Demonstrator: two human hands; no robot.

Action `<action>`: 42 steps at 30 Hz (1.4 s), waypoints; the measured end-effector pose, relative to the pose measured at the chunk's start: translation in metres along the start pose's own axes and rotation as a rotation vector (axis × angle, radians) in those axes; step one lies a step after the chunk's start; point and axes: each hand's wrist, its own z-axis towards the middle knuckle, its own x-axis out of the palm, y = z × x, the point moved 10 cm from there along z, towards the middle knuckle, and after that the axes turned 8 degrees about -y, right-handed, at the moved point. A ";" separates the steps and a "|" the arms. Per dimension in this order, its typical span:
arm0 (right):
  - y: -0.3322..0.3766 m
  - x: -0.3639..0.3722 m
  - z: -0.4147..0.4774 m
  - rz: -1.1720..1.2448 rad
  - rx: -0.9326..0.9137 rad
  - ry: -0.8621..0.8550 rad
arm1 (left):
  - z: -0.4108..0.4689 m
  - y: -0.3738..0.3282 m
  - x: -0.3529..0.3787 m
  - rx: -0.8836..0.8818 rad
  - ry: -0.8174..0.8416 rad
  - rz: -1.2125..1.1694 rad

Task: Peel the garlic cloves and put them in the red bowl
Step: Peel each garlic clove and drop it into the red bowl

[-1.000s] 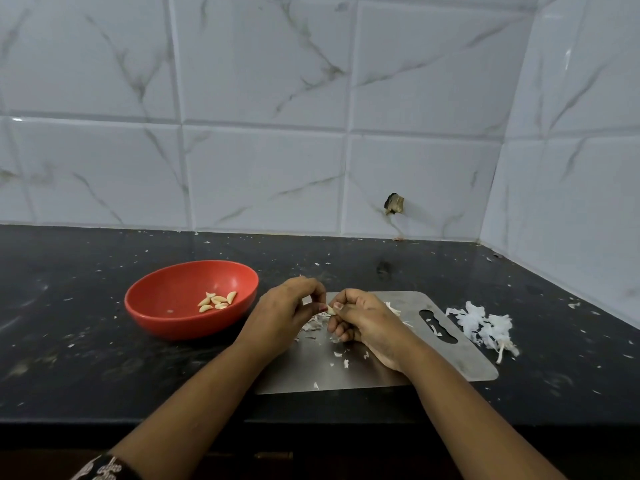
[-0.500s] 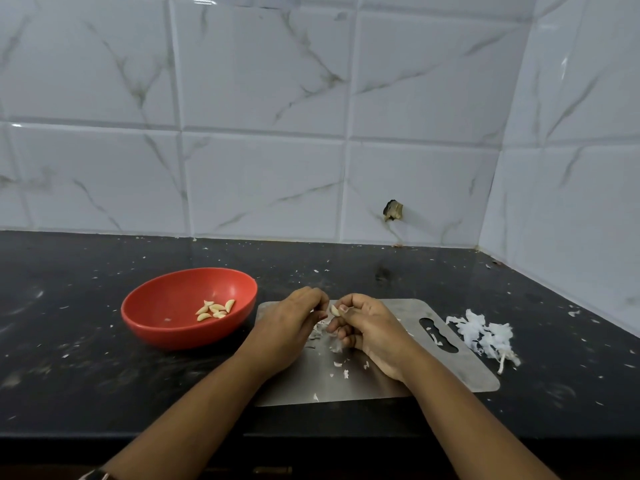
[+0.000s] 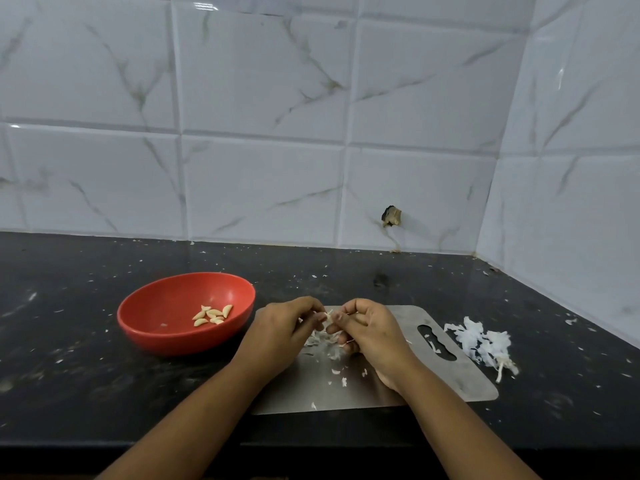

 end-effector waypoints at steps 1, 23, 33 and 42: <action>0.002 -0.001 -0.001 -0.045 -0.031 -0.005 | 0.000 -0.001 0.001 -0.006 0.005 -0.011; 0.023 0.008 -0.002 0.139 -0.129 0.059 | -0.003 0.014 0.017 -0.466 -0.005 -0.867; 0.016 0.003 -0.002 0.215 -0.020 0.000 | -0.003 0.017 0.023 -0.565 0.034 -1.031; 0.003 -0.002 -0.001 -0.065 -0.047 -0.039 | -0.006 0.026 0.013 -0.572 -0.053 -0.797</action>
